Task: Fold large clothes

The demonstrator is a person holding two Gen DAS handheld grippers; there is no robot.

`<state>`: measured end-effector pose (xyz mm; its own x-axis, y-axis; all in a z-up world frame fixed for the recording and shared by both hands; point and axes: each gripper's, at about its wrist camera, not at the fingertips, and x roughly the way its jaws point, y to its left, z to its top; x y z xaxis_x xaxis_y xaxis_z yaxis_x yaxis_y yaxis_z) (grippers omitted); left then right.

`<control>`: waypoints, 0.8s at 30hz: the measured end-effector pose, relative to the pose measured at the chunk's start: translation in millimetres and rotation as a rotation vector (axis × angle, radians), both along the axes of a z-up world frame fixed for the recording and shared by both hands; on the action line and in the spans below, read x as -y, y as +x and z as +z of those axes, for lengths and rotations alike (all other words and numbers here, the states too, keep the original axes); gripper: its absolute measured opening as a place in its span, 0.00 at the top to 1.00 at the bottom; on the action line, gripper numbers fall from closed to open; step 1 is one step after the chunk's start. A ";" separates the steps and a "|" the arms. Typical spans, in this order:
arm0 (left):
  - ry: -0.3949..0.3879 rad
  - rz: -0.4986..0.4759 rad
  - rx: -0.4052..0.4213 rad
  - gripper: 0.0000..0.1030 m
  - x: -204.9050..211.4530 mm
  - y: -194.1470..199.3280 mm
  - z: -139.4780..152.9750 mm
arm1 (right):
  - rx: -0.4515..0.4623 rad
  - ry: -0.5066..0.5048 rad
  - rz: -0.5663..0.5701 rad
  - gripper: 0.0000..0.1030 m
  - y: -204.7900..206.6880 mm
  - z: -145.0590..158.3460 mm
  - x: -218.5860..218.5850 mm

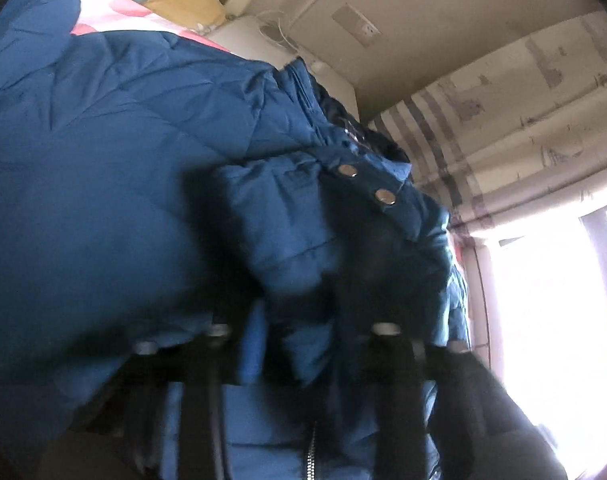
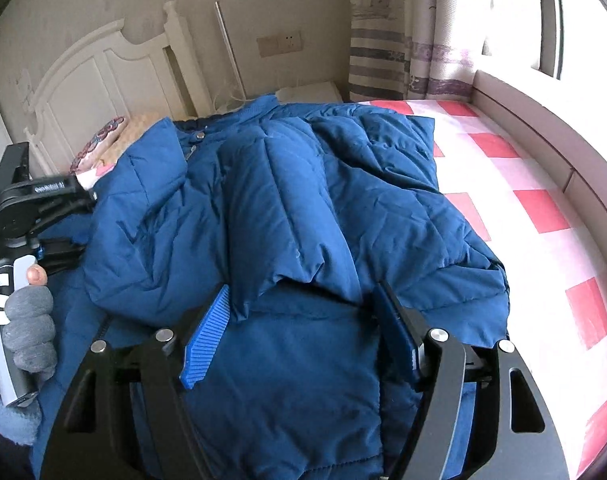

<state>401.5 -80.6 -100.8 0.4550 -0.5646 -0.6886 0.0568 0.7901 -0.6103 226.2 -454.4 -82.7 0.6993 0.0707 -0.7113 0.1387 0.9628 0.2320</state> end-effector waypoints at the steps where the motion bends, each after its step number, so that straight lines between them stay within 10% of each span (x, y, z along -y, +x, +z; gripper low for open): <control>1: 0.006 0.003 0.036 0.84 -3.0 -3.7 6.5 | 0.008 0.004 -0.004 0.34 0.8 11.0 -29.4; 10: 0.281 0.279 0.521 0.79 -52.3 -96.2 92.6 | 0.123 0.199 -0.089 0.33 -14.5 25.4 -3.1; 12: 0.319 0.223 0.482 0.10 -56.6 -93.3 83.5 | 0.119 0.227 -0.098 0.33 -14.3 23.5 1.3; 13: 0.358 0.206 0.458 0.02 -58.6 -90.5 75.8 | 0.117 0.229 -0.099 0.33 -13.7 23.2 1.8; 17: 0.513 0.343 0.459 0.04 -77.8 -95.3 63.2 | 0.116 0.218 -0.097 0.33 -14.2 25.2 0.8; 20: 0.455 0.464 0.441 0.05 -107.7 -102.3 72.9 | 0.113 0.217 -0.099 0.32 -16.6 24.8 -0.2; 24: 0.543 0.301 0.428 0.06 -83.1 -81.9 77.8 | 0.107 0.211 -0.095 0.32 -18.9 26.0 -5.4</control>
<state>319.6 2.5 -23.0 0.8262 -0.0053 -0.5634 -0.0645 0.9925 -0.1039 207.3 -449.0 -56.7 0.7803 0.1401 -0.6095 0.1901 0.8753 0.4447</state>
